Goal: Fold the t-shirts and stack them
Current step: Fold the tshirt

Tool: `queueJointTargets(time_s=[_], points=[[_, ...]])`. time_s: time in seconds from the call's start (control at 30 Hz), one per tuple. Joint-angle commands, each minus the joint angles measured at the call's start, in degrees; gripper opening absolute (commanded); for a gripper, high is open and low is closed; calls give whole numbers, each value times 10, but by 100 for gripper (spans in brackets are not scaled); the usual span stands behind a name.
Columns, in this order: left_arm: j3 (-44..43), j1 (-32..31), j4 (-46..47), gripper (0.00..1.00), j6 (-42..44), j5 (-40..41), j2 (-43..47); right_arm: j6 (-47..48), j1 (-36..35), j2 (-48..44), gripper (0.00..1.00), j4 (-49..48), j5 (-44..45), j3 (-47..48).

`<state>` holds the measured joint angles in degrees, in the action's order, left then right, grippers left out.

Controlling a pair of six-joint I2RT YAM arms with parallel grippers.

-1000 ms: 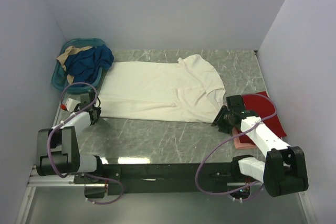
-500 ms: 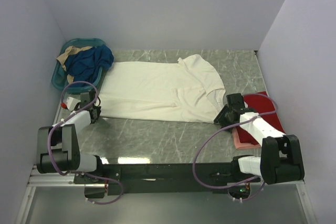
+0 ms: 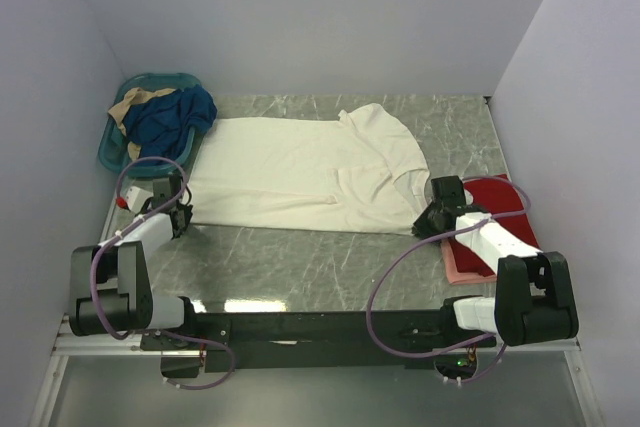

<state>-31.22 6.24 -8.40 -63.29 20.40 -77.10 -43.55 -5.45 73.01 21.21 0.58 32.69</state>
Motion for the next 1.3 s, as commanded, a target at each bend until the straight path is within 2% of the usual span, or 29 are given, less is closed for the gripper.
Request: queueJointTargets(time_s=[0.0,0.07,0.23,0.47,0.57,0.7,1.0,1.1,1.13,1.17,1.2,1.23,1.27], points=[[9,1,-25,1,15,3,20,-2,4,-8,13,-11,30,3],[8,1,-29,1,15,6,23,1,4,-9,0,-7,35,6],[8,1,-62,1,8,13,63,16,5,-53,0,27,29,5],[25,1,-137,1,-10,35,158,28,5,-176,0,106,-3,-7],[37,1,-173,1,-23,44,210,22,4,-241,0,122,-51,-24],[55,1,-228,1,-46,62,293,22,4,-283,0,167,-92,-29],[67,0,-311,1,-128,63,433,21,4,-405,0,285,-110,-14],[60,0,-330,1,-142,61,448,24,4,-431,10,318,-110,-13],[57,-1,-340,2,-146,62,449,23,4,-435,21,322,-121,-14],[51,-1,-346,7,-150,63,448,24,4,-444,27,328,-124,-15],[48,-1,-350,20,-154,65,448,26,4,-448,34,333,-127,-11],[44,0,-354,29,-155,68,446,30,4,-451,36,338,-124,-8],[35,-1,-362,47,-157,68,443,34,4,-454,39,347,-121,-4]])
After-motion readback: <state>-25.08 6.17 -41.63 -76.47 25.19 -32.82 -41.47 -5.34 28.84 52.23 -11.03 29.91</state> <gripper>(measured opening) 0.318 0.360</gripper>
